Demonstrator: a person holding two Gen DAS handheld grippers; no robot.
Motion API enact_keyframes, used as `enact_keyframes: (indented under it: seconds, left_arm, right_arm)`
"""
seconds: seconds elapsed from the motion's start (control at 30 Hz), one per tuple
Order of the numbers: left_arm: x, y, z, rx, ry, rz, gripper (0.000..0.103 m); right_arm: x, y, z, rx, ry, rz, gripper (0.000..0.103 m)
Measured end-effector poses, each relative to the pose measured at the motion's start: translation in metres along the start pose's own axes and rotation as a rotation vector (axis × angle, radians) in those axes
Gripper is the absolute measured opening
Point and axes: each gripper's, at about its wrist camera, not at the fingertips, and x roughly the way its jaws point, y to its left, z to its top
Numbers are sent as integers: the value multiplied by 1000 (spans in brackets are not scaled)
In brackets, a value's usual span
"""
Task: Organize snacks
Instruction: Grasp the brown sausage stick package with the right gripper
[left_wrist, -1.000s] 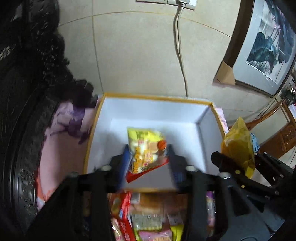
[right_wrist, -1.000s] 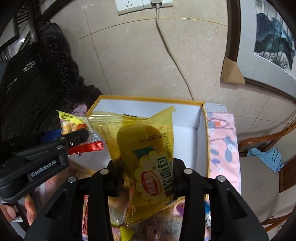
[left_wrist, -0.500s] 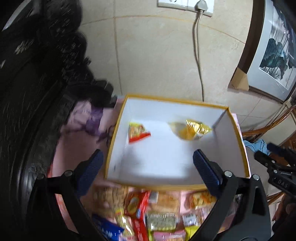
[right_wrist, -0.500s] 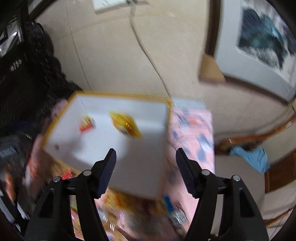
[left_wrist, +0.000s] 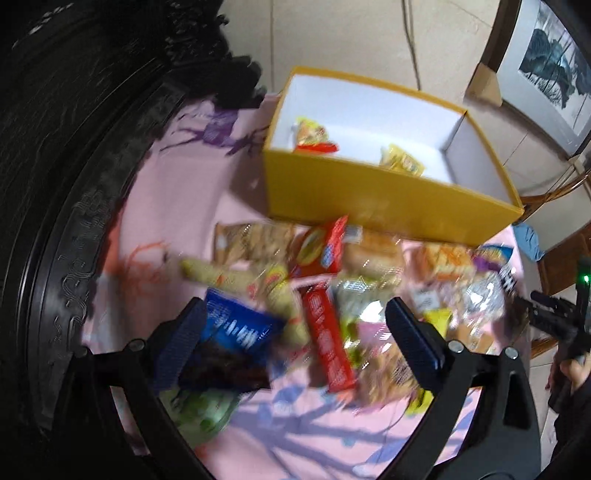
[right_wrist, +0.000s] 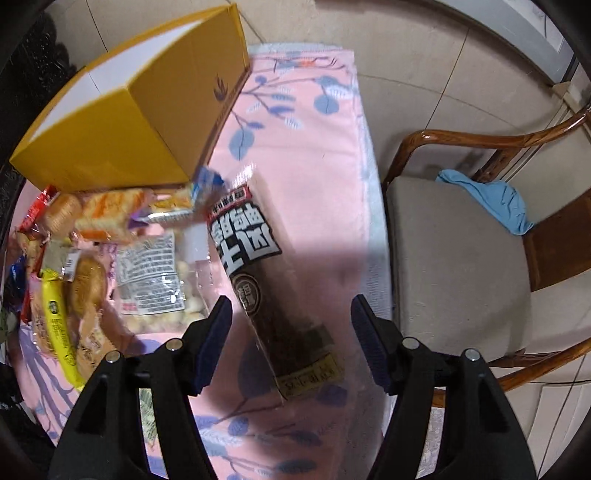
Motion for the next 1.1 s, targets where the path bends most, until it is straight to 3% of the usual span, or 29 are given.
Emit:
enact_keyframes:
  seconds: [0.13, 0.2, 0.27, 0.57, 0.67, 0.73, 0.9, 1.1]
  left_arm:
    - [-3, 18, -17, -37, 31, 20, 99]
    - [-6, 23, -22, -53, 40, 23, 99]
    - [-9, 26, -27, -63, 43, 26, 99]
    - [-10, 32, -38, -83, 60, 18, 99]
    - [2, 19, -44, -53, 90, 1, 99]
    - [18, 4, -48, -4, 105, 28, 99]
    - [60, -18, -57, 103, 182, 157, 99]
    - [75, -33, -61, 152, 182, 114, 99]
  right_arm:
    - [23, 11, 3, -45, 6, -9, 67]
    - [23, 15, 5, -51, -21, -2, 59]
    - [19, 20, 4, -44, -15, 12, 33]
    - [-12, 31, -54, 85, 20, 98, 30]
    - [-20, 36, -83, 114, 27, 125, 30]
    - [-21, 40, -95, 115, 32, 127, 31]
    - [-23, 40, -101, 150, 30, 132, 31]
    - [-23, 41, -105, 162, 21, 137, 32]
